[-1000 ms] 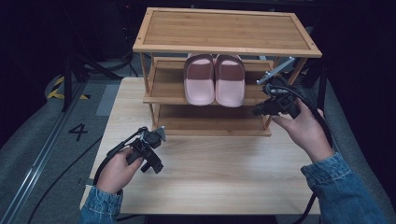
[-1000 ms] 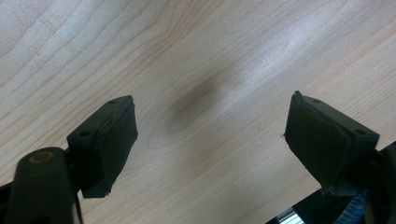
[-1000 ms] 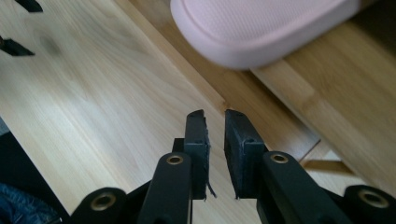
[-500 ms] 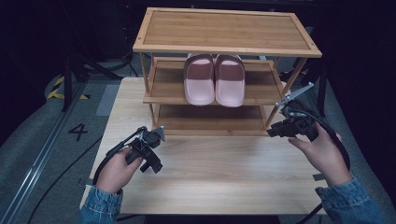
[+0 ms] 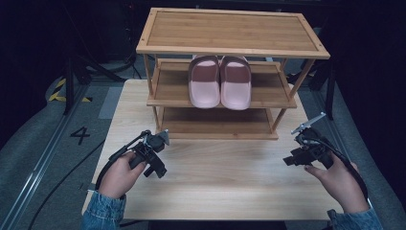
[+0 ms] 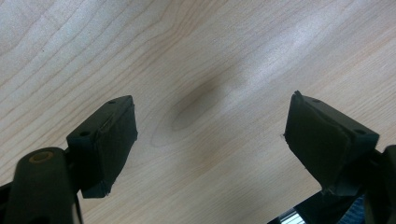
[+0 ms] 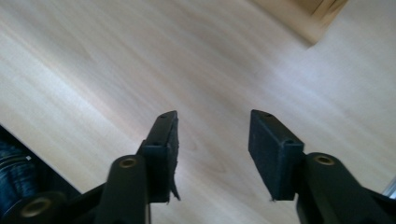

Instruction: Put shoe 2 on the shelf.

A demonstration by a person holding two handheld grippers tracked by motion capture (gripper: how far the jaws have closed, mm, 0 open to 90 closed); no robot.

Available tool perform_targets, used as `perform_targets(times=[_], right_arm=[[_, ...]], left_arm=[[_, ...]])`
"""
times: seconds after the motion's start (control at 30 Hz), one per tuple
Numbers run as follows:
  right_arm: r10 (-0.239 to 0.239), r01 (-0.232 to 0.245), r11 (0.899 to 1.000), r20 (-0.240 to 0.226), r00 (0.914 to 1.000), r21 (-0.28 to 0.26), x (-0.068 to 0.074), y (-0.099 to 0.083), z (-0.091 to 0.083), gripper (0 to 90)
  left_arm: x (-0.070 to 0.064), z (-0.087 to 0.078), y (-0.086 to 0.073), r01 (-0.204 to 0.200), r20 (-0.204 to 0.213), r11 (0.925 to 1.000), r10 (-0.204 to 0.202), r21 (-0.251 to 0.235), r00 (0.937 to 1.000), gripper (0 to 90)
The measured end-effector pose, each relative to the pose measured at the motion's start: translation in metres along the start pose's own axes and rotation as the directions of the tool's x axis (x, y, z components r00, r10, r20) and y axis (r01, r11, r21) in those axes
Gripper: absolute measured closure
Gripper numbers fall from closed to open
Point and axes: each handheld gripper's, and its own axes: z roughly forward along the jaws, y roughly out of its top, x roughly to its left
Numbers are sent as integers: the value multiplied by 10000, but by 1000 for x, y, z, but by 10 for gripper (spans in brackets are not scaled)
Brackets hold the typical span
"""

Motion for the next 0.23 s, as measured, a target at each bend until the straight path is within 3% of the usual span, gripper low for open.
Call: perform_targets(times=[0.23], right_arm=[[350,-348,9988,-45,9994,358,-1,-13,16,439]], left_arm=[[-4,-1,1,-195,83,9998,195,-18,9998,175]])
